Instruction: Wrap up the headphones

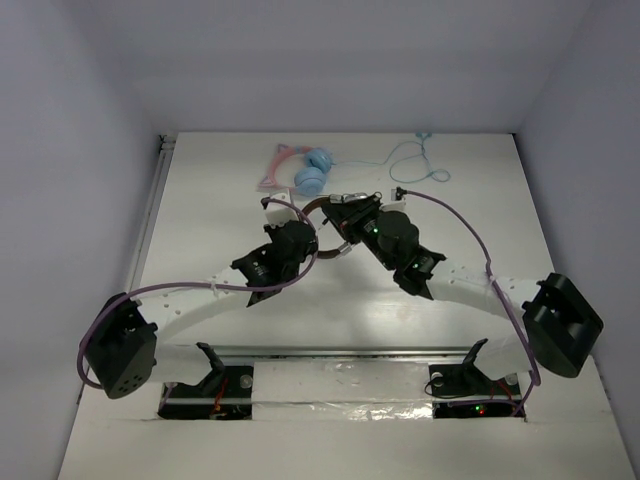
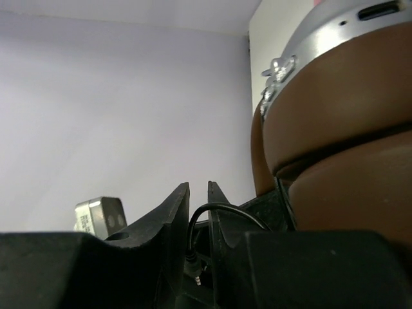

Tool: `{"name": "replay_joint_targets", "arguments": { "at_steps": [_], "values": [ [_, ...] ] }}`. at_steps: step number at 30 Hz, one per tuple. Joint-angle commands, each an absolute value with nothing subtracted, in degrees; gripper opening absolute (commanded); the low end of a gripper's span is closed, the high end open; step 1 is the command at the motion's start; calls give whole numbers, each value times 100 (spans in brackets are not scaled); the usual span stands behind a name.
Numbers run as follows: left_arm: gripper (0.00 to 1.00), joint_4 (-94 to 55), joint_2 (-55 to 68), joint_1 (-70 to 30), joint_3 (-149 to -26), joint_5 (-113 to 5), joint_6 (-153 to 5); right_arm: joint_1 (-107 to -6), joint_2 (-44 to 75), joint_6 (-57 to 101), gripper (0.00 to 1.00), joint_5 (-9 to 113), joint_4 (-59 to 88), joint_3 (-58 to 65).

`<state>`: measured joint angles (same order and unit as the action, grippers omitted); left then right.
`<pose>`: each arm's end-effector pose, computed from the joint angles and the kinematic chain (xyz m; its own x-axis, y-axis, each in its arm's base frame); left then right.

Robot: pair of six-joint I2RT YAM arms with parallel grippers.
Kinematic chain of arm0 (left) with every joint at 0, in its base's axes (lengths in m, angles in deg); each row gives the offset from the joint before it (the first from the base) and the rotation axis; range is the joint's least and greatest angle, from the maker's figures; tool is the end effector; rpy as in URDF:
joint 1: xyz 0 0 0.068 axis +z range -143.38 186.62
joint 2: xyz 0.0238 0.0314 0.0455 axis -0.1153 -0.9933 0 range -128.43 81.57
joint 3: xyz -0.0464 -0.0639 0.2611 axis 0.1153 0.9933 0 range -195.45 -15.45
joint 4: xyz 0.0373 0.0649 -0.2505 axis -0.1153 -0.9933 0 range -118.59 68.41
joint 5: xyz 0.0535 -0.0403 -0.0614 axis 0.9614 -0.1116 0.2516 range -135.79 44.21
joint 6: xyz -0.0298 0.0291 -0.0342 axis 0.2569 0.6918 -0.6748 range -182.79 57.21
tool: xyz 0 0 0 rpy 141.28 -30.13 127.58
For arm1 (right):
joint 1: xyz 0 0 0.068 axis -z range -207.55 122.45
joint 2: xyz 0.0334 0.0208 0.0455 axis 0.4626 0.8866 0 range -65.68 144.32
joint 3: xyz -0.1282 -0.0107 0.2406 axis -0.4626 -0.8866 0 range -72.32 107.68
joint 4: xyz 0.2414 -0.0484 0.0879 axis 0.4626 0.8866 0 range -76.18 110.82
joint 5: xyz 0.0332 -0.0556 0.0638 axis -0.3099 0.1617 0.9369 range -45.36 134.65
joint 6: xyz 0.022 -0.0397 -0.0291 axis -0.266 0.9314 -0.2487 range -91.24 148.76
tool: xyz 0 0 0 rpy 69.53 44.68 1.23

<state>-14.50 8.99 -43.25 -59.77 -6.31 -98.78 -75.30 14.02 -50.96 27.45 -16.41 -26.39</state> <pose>0.1976 -0.1993 0.2655 -0.3106 -0.3354 -0.8894 0.0315 0.9315 -0.3623 0.2214 0.2279 0.2803 -0.5080 0.8388 -0.1960 -0.0499 0.1986 0.9788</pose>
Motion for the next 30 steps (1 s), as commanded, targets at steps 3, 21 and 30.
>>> {"name": "replay_joint_targets", "arguments": {
  "at_steps": [3, 21, 30],
  "values": [
    [0, -1236, 967, -4409, -6282, -835, -9733, -7563, 1473, -4894, 24, 2268, -1475, -2205],
    [0, -1799, 1117, -4409, -6475, -1388, -9663, -7212, 2053, -4111, 48, 2434, -482, -1115],
    [0, -2335, 1117, -4409, -6757, -1951, -9593, -7106, 1966, -3620, 48, 2689, -551, -948]
  ]
}}
